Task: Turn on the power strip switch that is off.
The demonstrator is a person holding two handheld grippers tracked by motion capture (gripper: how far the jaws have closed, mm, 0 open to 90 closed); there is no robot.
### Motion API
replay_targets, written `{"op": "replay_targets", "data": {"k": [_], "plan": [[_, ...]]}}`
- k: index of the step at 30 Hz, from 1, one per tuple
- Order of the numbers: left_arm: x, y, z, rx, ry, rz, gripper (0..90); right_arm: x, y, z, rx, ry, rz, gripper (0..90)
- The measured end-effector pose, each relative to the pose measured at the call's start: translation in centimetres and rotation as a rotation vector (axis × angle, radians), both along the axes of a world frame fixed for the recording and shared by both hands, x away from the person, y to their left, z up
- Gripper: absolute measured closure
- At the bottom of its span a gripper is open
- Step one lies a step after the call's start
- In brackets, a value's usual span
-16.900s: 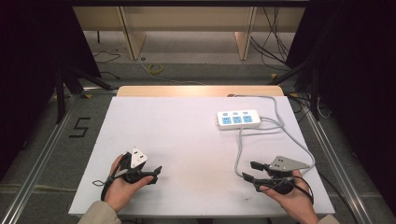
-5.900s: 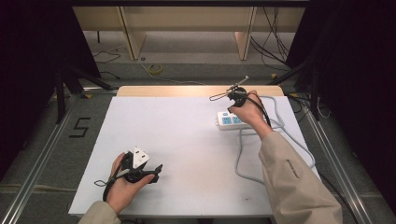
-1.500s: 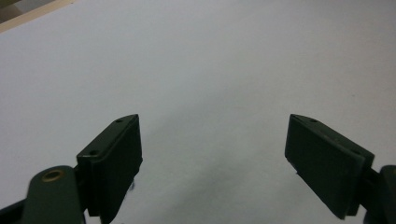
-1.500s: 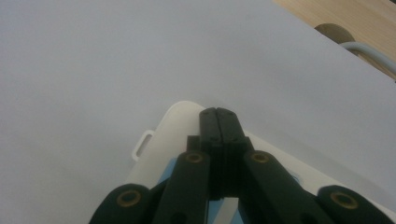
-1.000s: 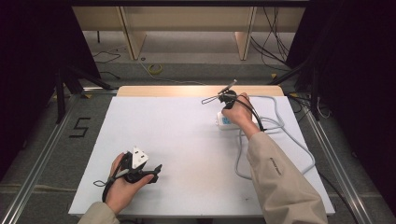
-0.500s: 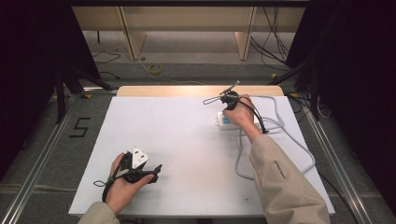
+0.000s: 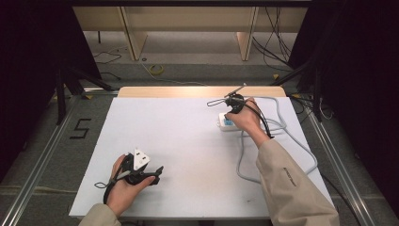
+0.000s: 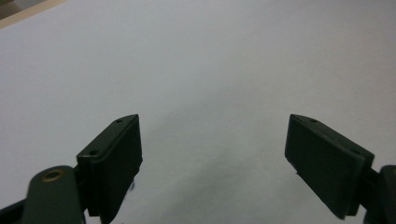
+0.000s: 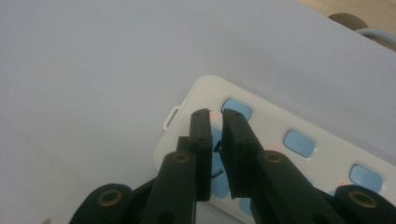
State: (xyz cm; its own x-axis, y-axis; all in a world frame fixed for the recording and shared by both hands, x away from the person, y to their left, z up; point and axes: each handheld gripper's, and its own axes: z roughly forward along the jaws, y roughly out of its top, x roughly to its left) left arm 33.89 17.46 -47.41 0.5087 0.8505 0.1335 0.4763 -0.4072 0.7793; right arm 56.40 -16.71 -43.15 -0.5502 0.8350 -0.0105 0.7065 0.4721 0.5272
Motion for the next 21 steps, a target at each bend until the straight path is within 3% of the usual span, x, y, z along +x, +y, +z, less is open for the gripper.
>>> {"op": "replay_targets", "data": {"k": [8, 21], "plan": [[0.0, 0.0, -0.1, 0.002, 0.004, -0.001, 18.7, -1.7, -1.0, 0.2, 0.05, 0.006, 0.014, 76.3], [0.0, -0.2, -0.2, 0.007, 0.011, -0.004, 18.7, -4.9, -1.9, 0.9, 0.098, -0.046, 0.068, 66.8]]}}
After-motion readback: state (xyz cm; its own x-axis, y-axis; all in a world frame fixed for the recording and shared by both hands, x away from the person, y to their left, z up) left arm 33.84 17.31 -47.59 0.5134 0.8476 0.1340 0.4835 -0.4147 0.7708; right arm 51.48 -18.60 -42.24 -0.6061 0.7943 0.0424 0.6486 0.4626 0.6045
